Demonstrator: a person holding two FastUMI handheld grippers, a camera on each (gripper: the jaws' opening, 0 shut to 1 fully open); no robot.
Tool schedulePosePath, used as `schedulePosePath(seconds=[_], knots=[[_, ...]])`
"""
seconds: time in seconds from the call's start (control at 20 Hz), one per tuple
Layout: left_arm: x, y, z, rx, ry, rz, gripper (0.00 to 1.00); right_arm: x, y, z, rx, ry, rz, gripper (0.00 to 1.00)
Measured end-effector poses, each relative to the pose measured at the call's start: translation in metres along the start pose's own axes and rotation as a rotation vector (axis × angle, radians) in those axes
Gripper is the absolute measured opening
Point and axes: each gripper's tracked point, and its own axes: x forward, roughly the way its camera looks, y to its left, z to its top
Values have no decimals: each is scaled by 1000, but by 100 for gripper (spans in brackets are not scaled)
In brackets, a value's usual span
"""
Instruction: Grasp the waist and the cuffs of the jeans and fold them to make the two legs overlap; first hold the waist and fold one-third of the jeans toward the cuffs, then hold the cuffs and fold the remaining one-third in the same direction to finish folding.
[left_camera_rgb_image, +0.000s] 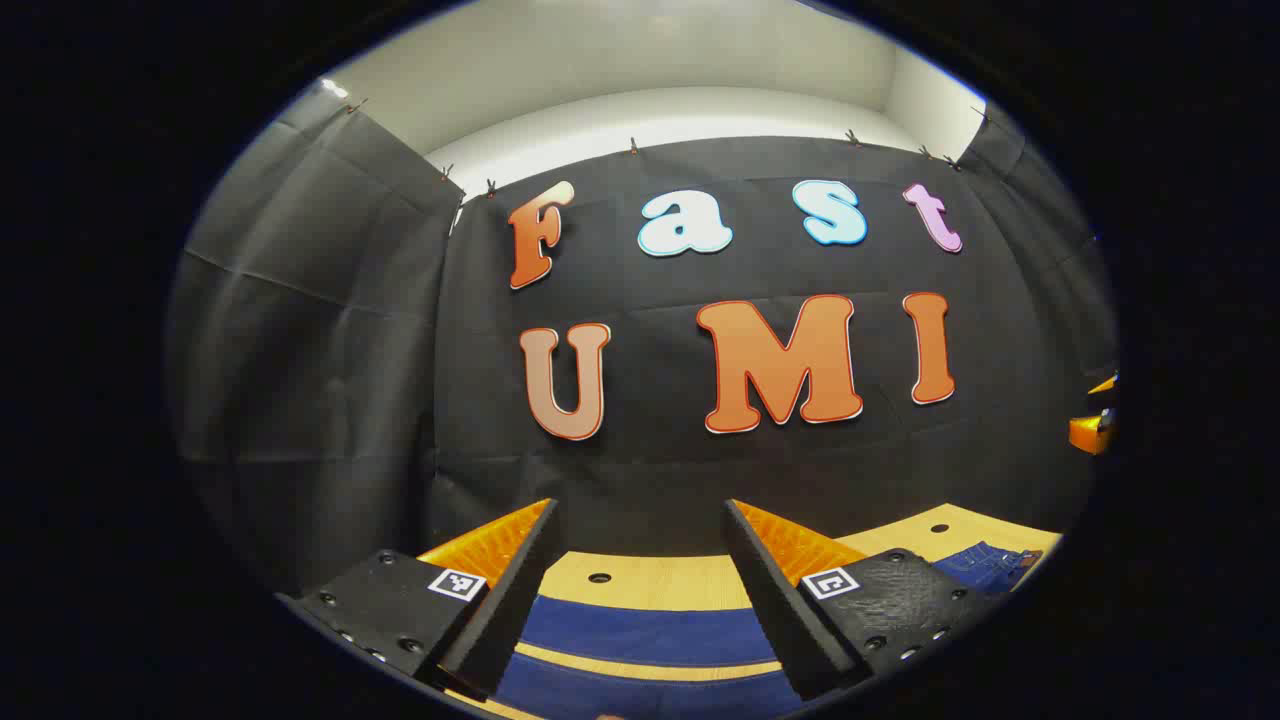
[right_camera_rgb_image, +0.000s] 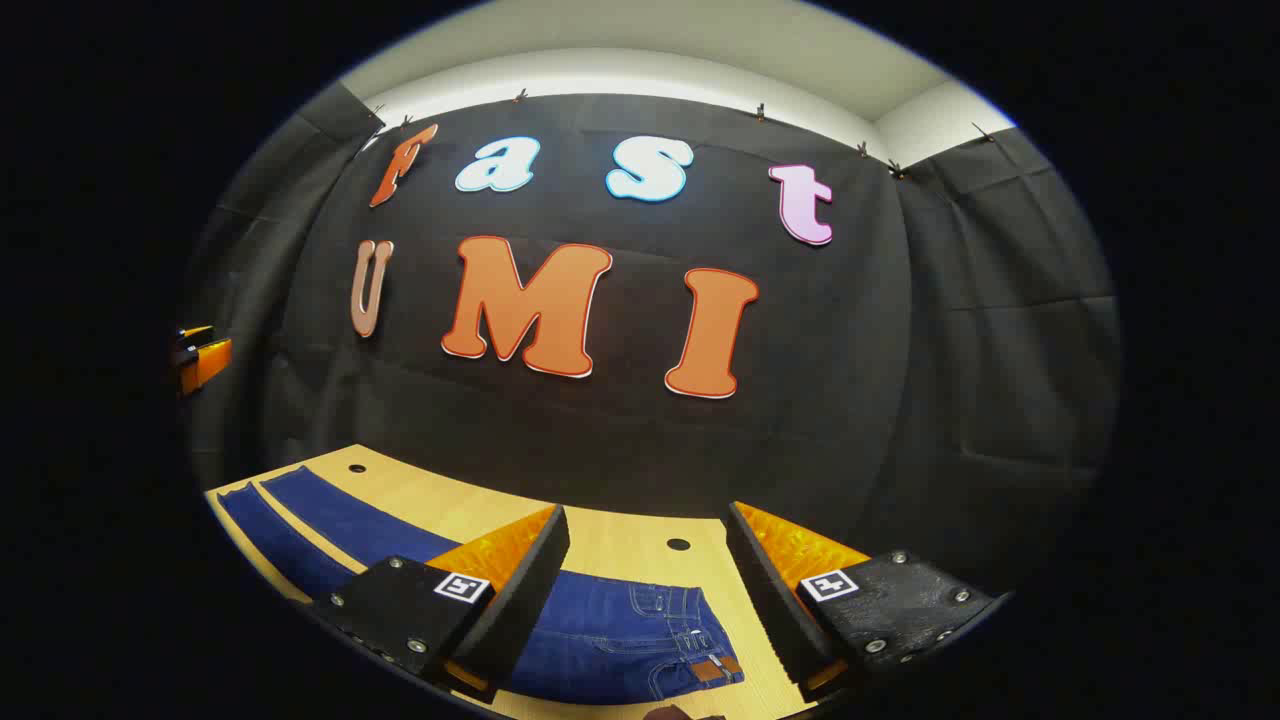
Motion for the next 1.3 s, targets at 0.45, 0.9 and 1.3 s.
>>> schedulePosePath(seconds=[0.45,0.9,1.3], knots=[[30,-1,-11,-17,1,-110,100,5,59,22,59,-18,-14,97],[45,1,-22,-27,26,-114,99,7,76,22,63,-5,-17,97],[49,-4,-31,-9,41,-104,99,12,66,11,47,20,-27,97]])
